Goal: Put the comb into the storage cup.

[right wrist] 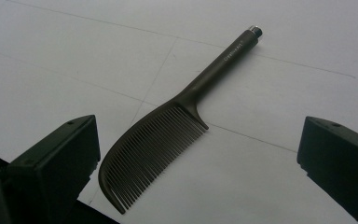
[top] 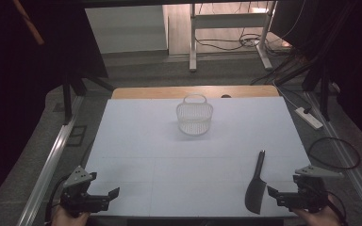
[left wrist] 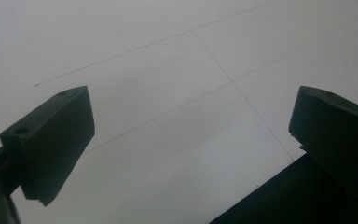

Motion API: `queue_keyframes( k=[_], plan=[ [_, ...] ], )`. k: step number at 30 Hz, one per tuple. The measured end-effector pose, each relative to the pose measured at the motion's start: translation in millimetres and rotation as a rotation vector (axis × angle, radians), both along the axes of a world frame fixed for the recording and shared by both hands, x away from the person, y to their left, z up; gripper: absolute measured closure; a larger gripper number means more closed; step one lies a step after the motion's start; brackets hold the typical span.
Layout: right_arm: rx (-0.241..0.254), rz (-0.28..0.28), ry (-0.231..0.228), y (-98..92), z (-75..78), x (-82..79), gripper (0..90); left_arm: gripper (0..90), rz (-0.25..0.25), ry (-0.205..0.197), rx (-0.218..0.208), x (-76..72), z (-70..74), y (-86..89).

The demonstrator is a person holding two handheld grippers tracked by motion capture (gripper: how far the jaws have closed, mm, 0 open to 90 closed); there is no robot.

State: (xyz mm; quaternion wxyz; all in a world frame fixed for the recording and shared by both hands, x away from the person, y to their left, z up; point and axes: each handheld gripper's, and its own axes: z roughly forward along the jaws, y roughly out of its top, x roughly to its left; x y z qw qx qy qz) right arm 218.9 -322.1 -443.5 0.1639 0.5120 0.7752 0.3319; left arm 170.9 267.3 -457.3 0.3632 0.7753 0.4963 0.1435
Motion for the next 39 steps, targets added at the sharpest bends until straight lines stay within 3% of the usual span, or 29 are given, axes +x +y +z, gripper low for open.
queue_keyframes(
  k=[23,30,35,39],
  plan=[
    [-0.021,0.009,0.001,2.4,-0.3,0.0,0.0,1.2,-0.004,0.023,0.003,2.3,-0.9,0.0],
    [-0.019,0.034,0.011,3.4,-0.1,1.0,0.0,1.2,0.000,0.026,-0.005,2.4,-1.0,0.7],
    [-0.037,0.056,-0.039,2.7,2.6,0.3,0.0,1.2,0.001,0.026,-0.004,2.4,-0.9,0.7],
    [-0.022,0.065,-0.028,-0.1,5.2,4.2,0.0,1.2,0.002,0.026,-0.005,2.5,-1.0,1.1]
  ],
)
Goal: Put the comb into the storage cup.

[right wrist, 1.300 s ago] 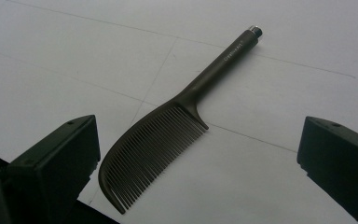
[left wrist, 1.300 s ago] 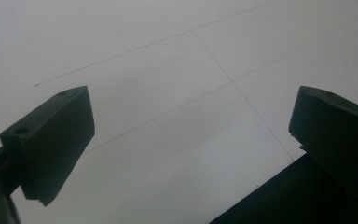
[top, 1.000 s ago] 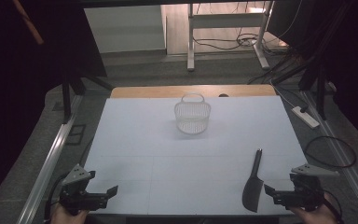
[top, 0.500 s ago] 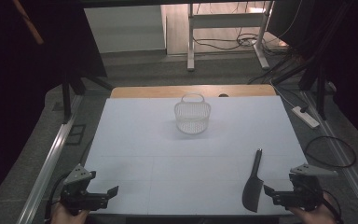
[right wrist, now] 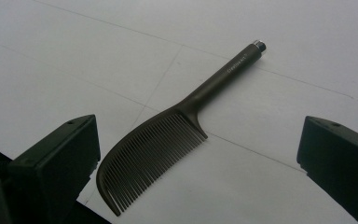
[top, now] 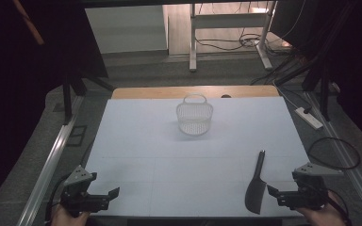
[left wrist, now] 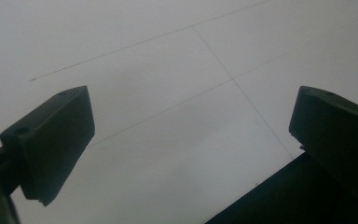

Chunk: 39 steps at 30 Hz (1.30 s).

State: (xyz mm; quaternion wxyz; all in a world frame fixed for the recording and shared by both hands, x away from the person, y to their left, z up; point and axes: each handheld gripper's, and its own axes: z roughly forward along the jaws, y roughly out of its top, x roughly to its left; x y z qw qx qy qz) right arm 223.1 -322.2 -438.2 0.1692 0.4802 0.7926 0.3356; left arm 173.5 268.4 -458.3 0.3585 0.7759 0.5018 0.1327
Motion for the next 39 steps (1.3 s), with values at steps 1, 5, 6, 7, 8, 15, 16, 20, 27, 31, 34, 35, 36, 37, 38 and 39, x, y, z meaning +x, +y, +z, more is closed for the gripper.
queue_keyframes(
  k=[1,5,6,7,8,15,16,20,27,31,34,35,36,37,38,39],
  plan=[
    [0.002,0.005,0.007,0.0,-0.4,0.8,0.0,1.2,0.001,0.000,-0.002,0.1,0.0,0.3],
    [0.003,0.022,0.034,2.5,-3.1,3.2,0.0,1.1,0.002,0.001,-0.005,0.0,0.1,0.6],
    [-0.004,0.025,0.035,3.1,-3.4,3.8,0.0,1.1,0.004,0.001,-0.005,0.0,0.1,0.6],
    [-0.011,0.023,0.038,4.0,-3.4,4.2,0.0,1.1,0.005,0.001,-0.004,-0.1,0.1,0.6],
    [-0.016,0.019,0.044,4.7,-3.1,5.0,0.0,1.1,0.005,0.001,-0.004,-0.1,0.1,0.6],
    [-0.072,0.025,0.052,10.7,-2.4,14.2,0.0,1.1,0.007,0.002,-0.007,0.0,0.1,1.3],
    [-0.079,0.023,0.055,12.7,-2.6,15.5,0.0,1.1,0.007,0.003,-0.007,0.0,0.1,1.2],
    [-0.104,0.032,0.068,18.8,-3.8,20.0,0.0,1.1,0.008,0.003,-0.007,0.1,0.1,1.2],
    [-0.097,0.056,0.097,25.6,-5.6,28.1,0.0,1.1,0.010,0.003,-0.013,0.1,0.0,1.7],
    [-0.103,0.073,0.115,28.3,-8.0,30.8,0.0,1.1,0.011,0.003,-0.015,0.1,0.0,2.0],
    [-0.120,0.076,0.121,29.8,-9.3,32.1,1.7,1.1,0.012,0.004,-0.017,0.1,0.0,2.0],
    [-0.131,0.084,0.122,30.6,-10.3,33.1,6.1,1.1,0.012,0.003,-0.018,0.1,0.0,2.0],
    [-0.135,0.093,0.124,30.6,-10.8,33.6,8.8,1.1,0.013,0.003,-0.018,0.1,-0.1,2.1],
    [-0.135,0.093,0.124,30.6,-10.8,33.6,8.8,1.1,0.013,0.003,-0.019,0.1,-0.1,2.1],
    [-0.135,0.105,0.130,31.1,-11.6,34.4,15.2,1.1,0.013,0.004,-0.020,0.2,-0.1,2.3],
    [-0.137,0.110,0.132,31.4,-11.7,34.7,19.2,1.1,0.014,0.003,-0.021,0.2,-0.1,2.4]
  ],
)
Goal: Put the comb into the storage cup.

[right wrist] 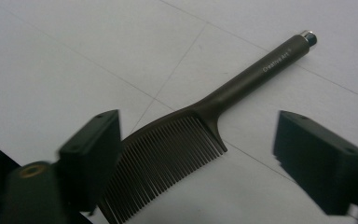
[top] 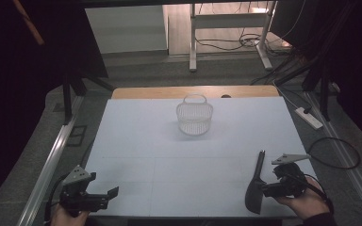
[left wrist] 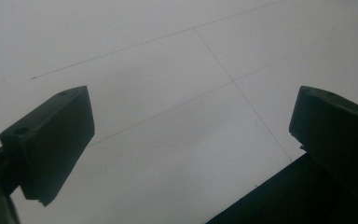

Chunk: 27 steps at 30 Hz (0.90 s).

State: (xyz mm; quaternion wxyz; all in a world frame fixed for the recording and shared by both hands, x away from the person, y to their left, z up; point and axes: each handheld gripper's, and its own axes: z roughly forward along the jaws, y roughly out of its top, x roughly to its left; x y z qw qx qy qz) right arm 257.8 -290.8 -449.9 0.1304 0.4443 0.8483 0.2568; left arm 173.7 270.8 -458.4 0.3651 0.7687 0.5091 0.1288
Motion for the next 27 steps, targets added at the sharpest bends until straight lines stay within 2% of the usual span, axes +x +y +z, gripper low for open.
queue_keyframes(
  k=[3,7,8,9,10,11,14,16,20,22,27],
  plan=[
    [0.000,0.012,0.006,0.0,0.2,1.2,32.4,1.1,0.000,0.000,0.000,0.0,0.0,0.0],
    [-0.003,0.048,0.022,0.0,1.3,2.5,58.5,1.1,-0.002,-0.002,-0.002,-0.1,0.1,0.2],
    [-0.003,0.048,0.022,0.0,1.3,2.5,58.5,1.1,-0.002,-0.002,-0.002,-0.1,0.1,0.2],
    [-0.003,0.067,0.031,0.3,1.2,3.1,65.4,1.1,-0.002,-0.002,-0.003,-0.1,0.1,0.3],
    [-0.012,0.091,0.049,1.3,0.5,3.7,79.0,1.1,-0.003,-0.003,-0.004,-0.2,0.1,0.4],
    [-0.012,0.102,0.059,1.2,-0.1,4.2,84.0,1.1,-0.003,-0.003,-0.004,-0.2,0.1,0.4],
    [-0.018,0.119,0.066,0.8,-2.4,4.7,89.0,1.1,-0.006,-0.005,-0.003,-0.3,0.1,0.4],
    [-0.028,0.138,0.082,-2.6,-8.9,6.7,89.0,1.1,-0.006,-0.005,-0.004,-0.4,0.2,0.6],
    [-0.023,0.162,0.087,-7.4,-15.4,7.3,89.1,1.1,-0.008,-0.004,-0.005,-0.3,0.2,0.8],
    [-0.029,0.190,0.075,-10.3,-20.9,6.7,89.1,1.0,-0.009,-0.004,-0.007,-0.2,0.2,0.9],
    [-0.044,0.205,0.070,-12.1,-27.6,5.6,89.1,1.0,-0.009,-0.005,-0.008,-0.3,0.3,1.1]
  ],
)
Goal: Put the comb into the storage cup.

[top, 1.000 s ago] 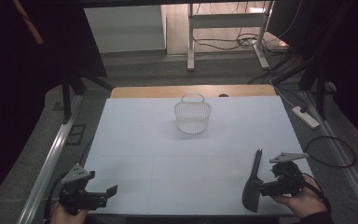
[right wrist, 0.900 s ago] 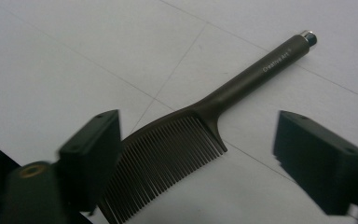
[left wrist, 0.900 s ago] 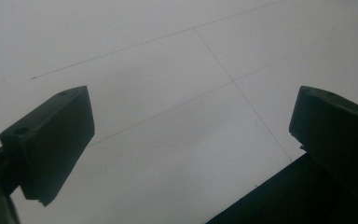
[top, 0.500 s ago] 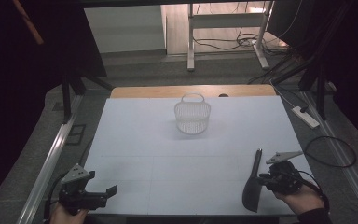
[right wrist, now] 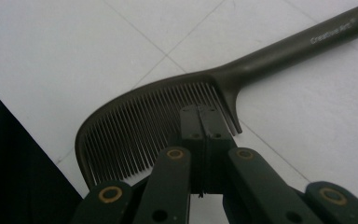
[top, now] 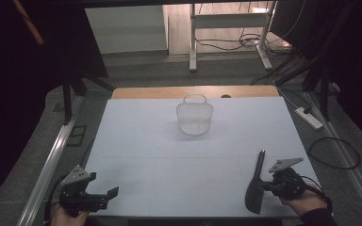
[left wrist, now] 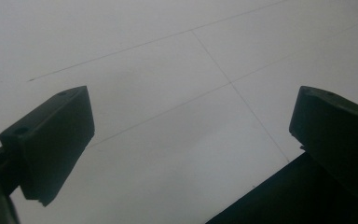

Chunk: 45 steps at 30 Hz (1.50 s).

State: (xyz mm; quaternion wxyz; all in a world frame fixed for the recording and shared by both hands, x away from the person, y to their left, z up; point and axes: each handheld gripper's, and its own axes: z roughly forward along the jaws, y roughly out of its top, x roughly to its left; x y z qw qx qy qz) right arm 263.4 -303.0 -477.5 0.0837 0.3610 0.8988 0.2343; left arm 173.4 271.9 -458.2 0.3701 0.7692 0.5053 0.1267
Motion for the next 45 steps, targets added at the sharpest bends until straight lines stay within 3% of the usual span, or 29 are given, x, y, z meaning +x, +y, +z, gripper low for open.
queue_keyframes(
  k=[7,14,32,37,45],
  plan=[
    [-0.030,0.010,0.042,-2.3,-10.9,-0.1,89.1,1.0,-0.002,0.000,0.000,0.0,0.0,0.0],
    [-0.026,0.028,0.083,-0.8,-18.6,1.7,89.1,1.0,-0.003,0.001,-0.001,0.3,-0.1,-0.2],
    [-0.016,0.095,0.055,29.4,-21.0,14.6,89.0,1.0,0.000,0.004,0.003,0.9,-0.3,-0.9],
    [0.016,0.095,0.021,40.8,-18.3,24.1,89.1,1.0,0.000,0.004,0.003,0.8,-0.3,-0.7],
    [-0.003,0.096,0.024,39.1,-17.6,20.6,89.1,1.0,-0.001,0.005,0.001,1.2,-0.3,-0.3]
  ],
)
